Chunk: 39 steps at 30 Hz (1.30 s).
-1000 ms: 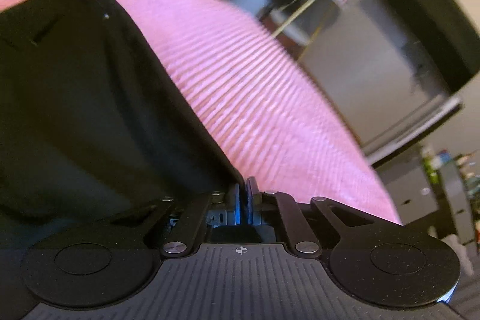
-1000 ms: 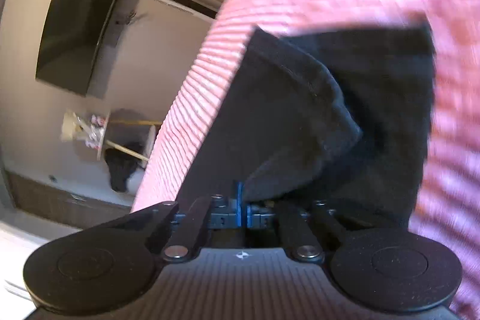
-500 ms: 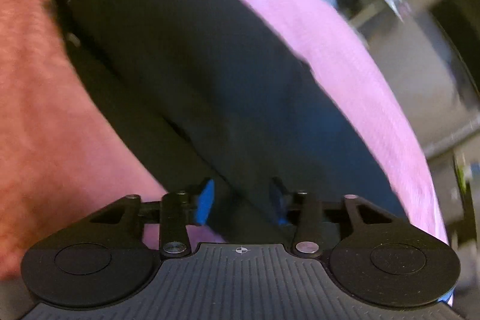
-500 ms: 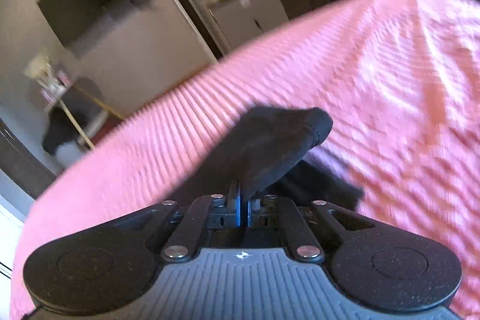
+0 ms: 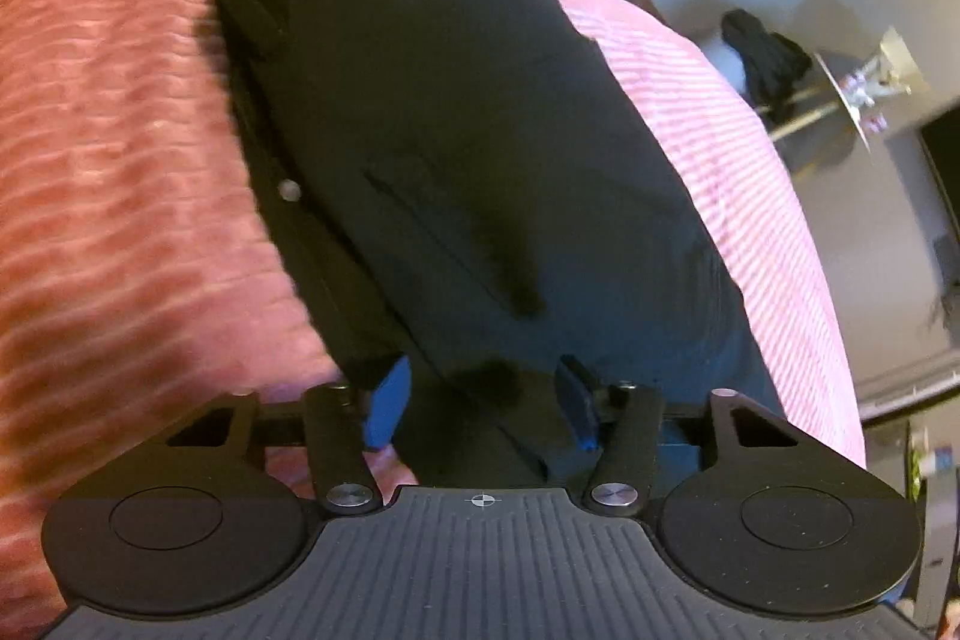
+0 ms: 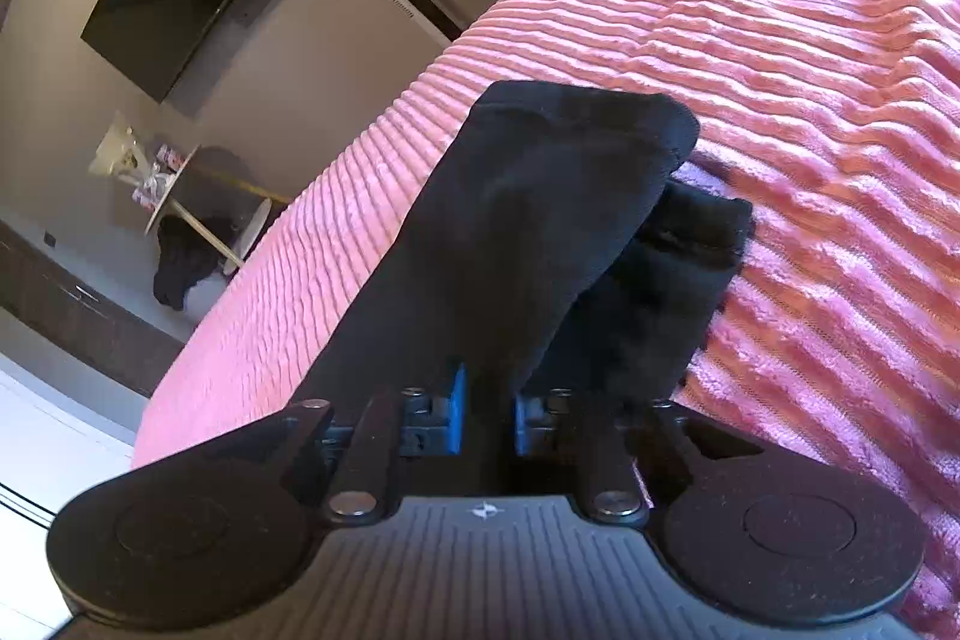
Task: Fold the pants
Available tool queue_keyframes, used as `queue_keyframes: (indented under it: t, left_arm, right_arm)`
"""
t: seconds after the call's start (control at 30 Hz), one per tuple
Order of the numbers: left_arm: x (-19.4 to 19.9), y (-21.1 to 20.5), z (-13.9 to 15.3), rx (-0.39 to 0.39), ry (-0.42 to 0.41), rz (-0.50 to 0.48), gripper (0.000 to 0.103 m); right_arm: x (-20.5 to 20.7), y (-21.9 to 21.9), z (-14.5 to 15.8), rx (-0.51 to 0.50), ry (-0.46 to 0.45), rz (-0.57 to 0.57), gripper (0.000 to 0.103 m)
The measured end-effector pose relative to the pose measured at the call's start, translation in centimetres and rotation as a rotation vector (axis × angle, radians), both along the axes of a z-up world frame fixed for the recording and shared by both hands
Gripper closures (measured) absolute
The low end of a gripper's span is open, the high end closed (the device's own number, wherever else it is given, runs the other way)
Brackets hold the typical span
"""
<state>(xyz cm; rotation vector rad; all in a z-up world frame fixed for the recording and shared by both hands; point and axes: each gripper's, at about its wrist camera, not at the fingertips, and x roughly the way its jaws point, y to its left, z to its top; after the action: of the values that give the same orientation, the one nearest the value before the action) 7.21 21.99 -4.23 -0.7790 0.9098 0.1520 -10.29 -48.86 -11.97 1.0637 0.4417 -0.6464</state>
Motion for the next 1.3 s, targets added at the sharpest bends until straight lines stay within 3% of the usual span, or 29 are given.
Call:
queue_keyframes:
  t: [0.27,0.33,0.37,0.4,0.43,0.53,0.6,0.77,0.87,0.93,1.0,1.03,1.1,1.17,1.2,1.3]
  left_arm:
    - [3.0,0.3,-1.4,-0.037,-0.006,0.053,0.034]
    - [3.2,0.7,-1.6,-0.054,-0.001,0.080,0.041]
    - [3.1,1.0,-1.6,-0.050,0.009,0.089,0.054]
    - [2.8,1.4,-1.6,-0.034,0.029,0.091,0.080]
    - [2.2,1.4,-1.5,-0.018,0.051,0.096,0.088]
    - [0.9,3.0,-1.0,-0.120,0.018,0.102,0.094]
    - [-0.3,3.8,0.2,-0.146,-0.025,0.097,0.097]
    - [-2.8,4.3,3.4,-0.104,-0.126,0.025,0.097]
    - [-2.4,4.8,2.2,-0.066,-0.044,0.003,0.097]
    - [-2.4,4.7,1.6,-0.035,0.027,-0.005,0.096]
    - [-2.9,4.5,2.1,0.071,0.076,0.024,0.065]
    - [-3.5,4.6,2.8,0.138,0.085,0.066,0.059]
    - [-4.2,4.4,4.5,0.253,0.071,0.102,0.054]
    - [-4.0,3.6,6.7,0.370,0.021,0.089,0.052]
    - [-3.5,2.8,7.4,0.419,-0.011,0.058,0.045]
    - [-1.4,-1.7,8.8,0.529,-0.084,-0.072,0.035]
  right_arm:
    - [-0.2,-0.4,-0.4,0.075,-0.056,-0.019,0.082]
    - [-0.3,-0.6,-0.6,0.093,-0.073,-0.040,0.082]
    - [-0.2,-0.7,-0.6,0.096,-0.068,-0.046,0.083]
    - [-0.1,-0.7,-0.5,0.096,-0.050,-0.051,0.089]
    - [0.1,-0.7,-0.2,0.087,-0.022,-0.055,0.095]
    - [0.3,-0.5,1.6,0.021,0.006,-0.035,0.100]
    - [-0.1,-0.2,3.5,-0.051,-0.017,-0.020,0.100]
    - [-2.2,0.5,6.0,-0.145,-0.061,-0.026,0.100]
    - [-1.9,0.8,4.8,-0.184,0.058,0.000,0.100]
    - [-1.3,0.9,3.5,-0.170,0.157,0.018,0.099]
    - [-1.2,1.1,3.1,-0.180,0.232,0.013,0.094]
    - [-1.5,1.3,3.4,-0.196,0.246,-0.008,0.092]
    - [-1.8,1.5,4.5,-0.241,0.314,-0.059,0.076]
    - [-2.0,2.3,6.0,-0.339,0.405,-0.128,0.076]
    - [-1.9,3.0,6.9,-0.402,0.428,-0.146,0.076]
    - [-0.1,6.2,9.0,-0.524,0.399,-0.119,0.076]
